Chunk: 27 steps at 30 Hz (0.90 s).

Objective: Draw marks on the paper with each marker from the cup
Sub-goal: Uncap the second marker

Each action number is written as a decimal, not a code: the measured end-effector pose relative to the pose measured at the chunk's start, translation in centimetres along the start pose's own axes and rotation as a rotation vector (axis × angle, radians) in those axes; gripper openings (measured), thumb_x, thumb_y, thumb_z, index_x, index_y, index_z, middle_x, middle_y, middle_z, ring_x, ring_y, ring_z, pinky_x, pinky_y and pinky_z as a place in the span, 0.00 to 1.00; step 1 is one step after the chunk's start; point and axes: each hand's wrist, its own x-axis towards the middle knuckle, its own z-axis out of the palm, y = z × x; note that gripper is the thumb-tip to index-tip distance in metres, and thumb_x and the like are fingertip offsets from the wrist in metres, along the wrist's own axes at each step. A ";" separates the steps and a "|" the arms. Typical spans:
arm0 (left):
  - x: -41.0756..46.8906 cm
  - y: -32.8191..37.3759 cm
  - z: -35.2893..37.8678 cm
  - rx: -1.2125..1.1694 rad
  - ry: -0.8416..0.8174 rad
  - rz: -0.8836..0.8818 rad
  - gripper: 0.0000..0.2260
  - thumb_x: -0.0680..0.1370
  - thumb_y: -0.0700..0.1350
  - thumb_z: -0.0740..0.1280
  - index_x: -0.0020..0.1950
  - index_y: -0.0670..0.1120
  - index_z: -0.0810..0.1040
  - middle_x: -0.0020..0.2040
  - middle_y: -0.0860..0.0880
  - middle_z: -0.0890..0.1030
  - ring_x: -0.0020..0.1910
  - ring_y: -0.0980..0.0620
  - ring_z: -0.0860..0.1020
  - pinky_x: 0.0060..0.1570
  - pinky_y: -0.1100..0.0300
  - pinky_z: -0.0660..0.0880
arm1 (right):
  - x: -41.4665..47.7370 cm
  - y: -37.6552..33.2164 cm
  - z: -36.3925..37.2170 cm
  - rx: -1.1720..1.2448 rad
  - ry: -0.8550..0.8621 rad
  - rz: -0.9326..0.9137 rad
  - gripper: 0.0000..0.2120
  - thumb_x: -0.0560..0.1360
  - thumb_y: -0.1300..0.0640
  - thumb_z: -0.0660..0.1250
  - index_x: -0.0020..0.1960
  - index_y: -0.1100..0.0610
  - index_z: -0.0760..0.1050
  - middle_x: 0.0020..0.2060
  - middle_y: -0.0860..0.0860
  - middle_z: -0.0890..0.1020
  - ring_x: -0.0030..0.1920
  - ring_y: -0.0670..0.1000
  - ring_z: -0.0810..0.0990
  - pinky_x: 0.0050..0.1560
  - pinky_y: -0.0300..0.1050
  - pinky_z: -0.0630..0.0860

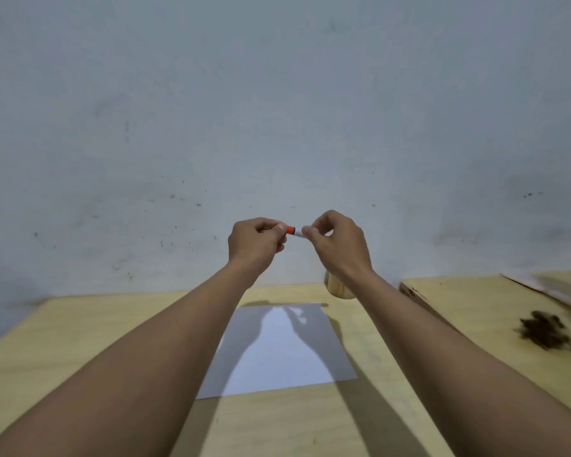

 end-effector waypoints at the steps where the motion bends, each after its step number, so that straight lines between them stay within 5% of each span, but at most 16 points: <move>1: -0.2 0.2 -0.3 -0.016 0.018 -0.008 0.05 0.77 0.40 0.71 0.43 0.44 0.86 0.41 0.44 0.87 0.46 0.45 0.86 0.50 0.52 0.84 | -0.6 -0.7 0.1 0.029 0.020 0.060 0.16 0.77 0.45 0.69 0.43 0.58 0.81 0.36 0.47 0.82 0.37 0.51 0.79 0.38 0.47 0.74; 4: -1.0 0.7 -1.4 -0.034 0.028 -0.018 0.06 0.77 0.40 0.71 0.41 0.45 0.85 0.40 0.48 0.86 0.47 0.47 0.86 0.50 0.52 0.84 | -2.3 -3.0 0.4 0.379 -0.131 0.437 0.23 0.78 0.42 0.67 0.45 0.63 0.83 0.33 0.50 0.79 0.31 0.50 0.75 0.33 0.43 0.72; 9: -2.0 0.5 -3.4 -0.019 0.010 -0.023 0.05 0.77 0.39 0.71 0.44 0.43 0.85 0.41 0.46 0.86 0.46 0.47 0.86 0.50 0.51 0.84 | -2.9 -5.0 2.5 0.890 -0.203 0.765 0.12 0.77 0.49 0.72 0.44 0.57 0.80 0.29 0.48 0.74 0.27 0.45 0.69 0.23 0.36 0.69; 17: -2.2 -0.3 -7.4 0.059 0.041 -0.040 0.09 0.79 0.44 0.70 0.44 0.39 0.85 0.42 0.42 0.86 0.42 0.47 0.86 0.49 0.49 0.84 | -4.0 -6.7 5.6 1.073 -0.155 0.718 0.06 0.78 0.63 0.66 0.44 0.63 0.77 0.30 0.53 0.77 0.25 0.47 0.74 0.26 0.34 0.77; 22: -1.8 -2.0 -10.5 0.192 0.104 -0.013 0.08 0.77 0.42 0.70 0.39 0.49 0.85 0.41 0.47 0.87 0.44 0.49 0.86 0.50 0.49 0.84 | -5.1 -6.2 7.9 1.040 -0.167 0.735 0.05 0.77 0.63 0.66 0.45 0.64 0.78 0.29 0.53 0.76 0.25 0.48 0.73 0.27 0.35 0.77; 24: -1.7 -3.1 -11.8 0.310 0.116 -0.005 0.08 0.77 0.43 0.70 0.39 0.51 0.85 0.42 0.50 0.87 0.44 0.50 0.85 0.49 0.55 0.82 | -5.6 -6.1 8.9 1.021 -0.154 0.733 0.04 0.77 0.64 0.67 0.44 0.64 0.78 0.29 0.53 0.76 0.25 0.48 0.72 0.27 0.35 0.76; 27: -1.6 -5.5 -13.9 0.498 0.126 -0.038 0.08 0.79 0.41 0.68 0.52 0.44 0.87 0.48 0.49 0.87 0.49 0.52 0.82 0.47 0.67 0.73 | -6.3 -5.7 10.5 0.925 -0.178 0.701 0.04 0.75 0.63 0.68 0.43 0.63 0.78 0.29 0.52 0.76 0.25 0.48 0.73 0.28 0.36 0.76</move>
